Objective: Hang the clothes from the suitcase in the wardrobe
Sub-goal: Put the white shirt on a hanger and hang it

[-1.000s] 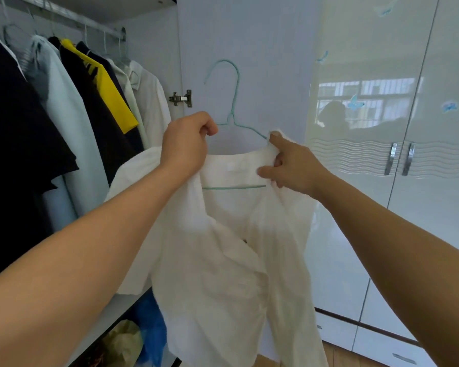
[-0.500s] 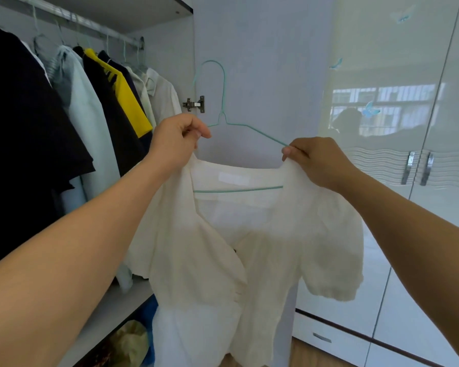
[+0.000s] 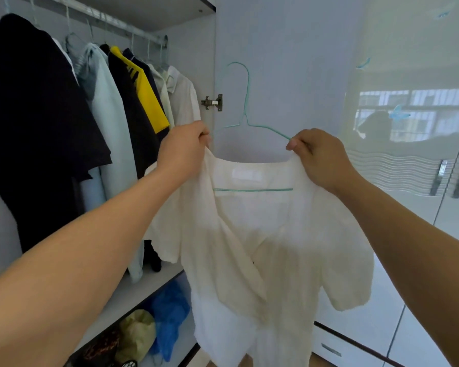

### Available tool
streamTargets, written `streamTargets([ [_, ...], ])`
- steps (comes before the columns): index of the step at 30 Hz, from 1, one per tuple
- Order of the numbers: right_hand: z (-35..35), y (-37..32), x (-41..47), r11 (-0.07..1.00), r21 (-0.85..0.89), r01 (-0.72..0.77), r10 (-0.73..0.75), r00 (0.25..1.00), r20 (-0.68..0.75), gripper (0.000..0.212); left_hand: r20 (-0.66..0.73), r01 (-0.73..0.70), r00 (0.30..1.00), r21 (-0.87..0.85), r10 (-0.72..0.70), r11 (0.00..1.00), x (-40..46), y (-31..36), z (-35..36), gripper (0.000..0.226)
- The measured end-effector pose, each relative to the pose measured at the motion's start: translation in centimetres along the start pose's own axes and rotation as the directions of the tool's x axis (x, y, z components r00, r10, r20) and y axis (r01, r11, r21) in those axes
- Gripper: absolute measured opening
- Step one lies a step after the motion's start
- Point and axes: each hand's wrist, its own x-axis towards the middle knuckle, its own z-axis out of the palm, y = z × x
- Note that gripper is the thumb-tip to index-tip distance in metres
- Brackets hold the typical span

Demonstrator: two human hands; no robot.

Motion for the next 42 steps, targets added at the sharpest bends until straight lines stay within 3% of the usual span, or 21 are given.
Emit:
streamTargets([
  [2,0.3,0.3,0.1,1.0,0.004,0.001,-0.001,1.0,0.005,0.026,-0.145,-0.088,0.985,0.07,0.097,0.994,-0.4,-0.4,-0.1,0.019],
  [3,0.6,0.6,0.2,1.0,0.0,-0.012,0.012,0.998,0.06,0.024,-0.094,-0.098,0.989,0.152,0.113,0.984,-0.5,-0.8,0.1,0.021],
  [4,0.9,0.9,0.0,0.999,-0.018,-0.028,0.03,0.993,0.112,0.023,0.048,-0.077,0.997,0.228,0.068,0.971,-0.7,-1.2,0.1,0.023],
  [6,1.6,1.5,-0.4,0.998,-0.036,-0.042,0.044,0.997,0.067,0.024,0.28,0.008,0.956,0.253,-0.081,0.967,-1.2,-2.1,0.5,0.024],
  [8,2.0,1.4,-0.5,0.999,-0.002,-0.033,0.033,0.999,0.023,0.026,0.204,0.034,0.976,0.199,-0.075,0.979,-1.3,-2.4,0.4,0.025],
  [12,2.0,0.0,0.4,0.997,0.056,-0.053,0.048,0.995,0.087,0.025,0.057,-0.024,0.998,0.232,0.011,0.972,-0.7,-2.3,-0.5,0.025],
  [17,1.0,-2.6,2.7,0.935,0.314,-0.164,-0.008,0.877,0.481,0.034,-0.011,0.075,0.997,0.328,-0.075,0.942,0.5,-4.2,-3.3,0.018],
  [21,0.8,-4.7,5.6,0.941,0.312,-0.129,-0.076,0.819,0.568,0.018,-0.125,0.147,0.986,0.348,-0.11,0.926,2.0,-6.9,-7.9,0.019],
  [24,0.7,-6.7,7.0,0.935,0.34,-0.103,-0.124,0.802,0.584,0.023,-0.196,0.176,0.973,0.308,-0.119,0.935,3.0,-9.2,-10.4,0.02],
  [27,2.1,-10.9,8.3,0.907,0.42,-0.037,-0.206,0.829,0.52,0.04,-0.264,0.226,0.951,0.247,-0.159,0.942,4.3,-12.1,-13.0,0.024],
  [29,3.3,-14.3,9.1,0.895,0.441,0.061,-0.243,0.898,0.368,0.044,-0.344,0.269,0.922,0.243,-0.176,0.932,5.3,-14.2,-14.5,0.025],
  [32,5.4,-19.5,10.4,0.925,0.299,0.232,-0.288,0.944,0.159,0.045,-0.463,0.418,0.843,0.242,-0.274,0.876,7.2,-17.3,-16.4,0.025],
  [36,8.8,-25.9,12.9,0.947,0.187,0.262,-0.269,0.963,0.016,0.045,-0.304,0.57,0.774,-0.044,-0.555,0.82,10.0,-21.5,-18.4,0.058],
  [42,13.3,-34.8,18.2,0.95,0.12,0.289,-0.275,0.953,-0.126,0.031,-0.045,0.545,0.812,-0.297,-0.582,0.784,13.3,-24.5,-19.0,0.067],
])
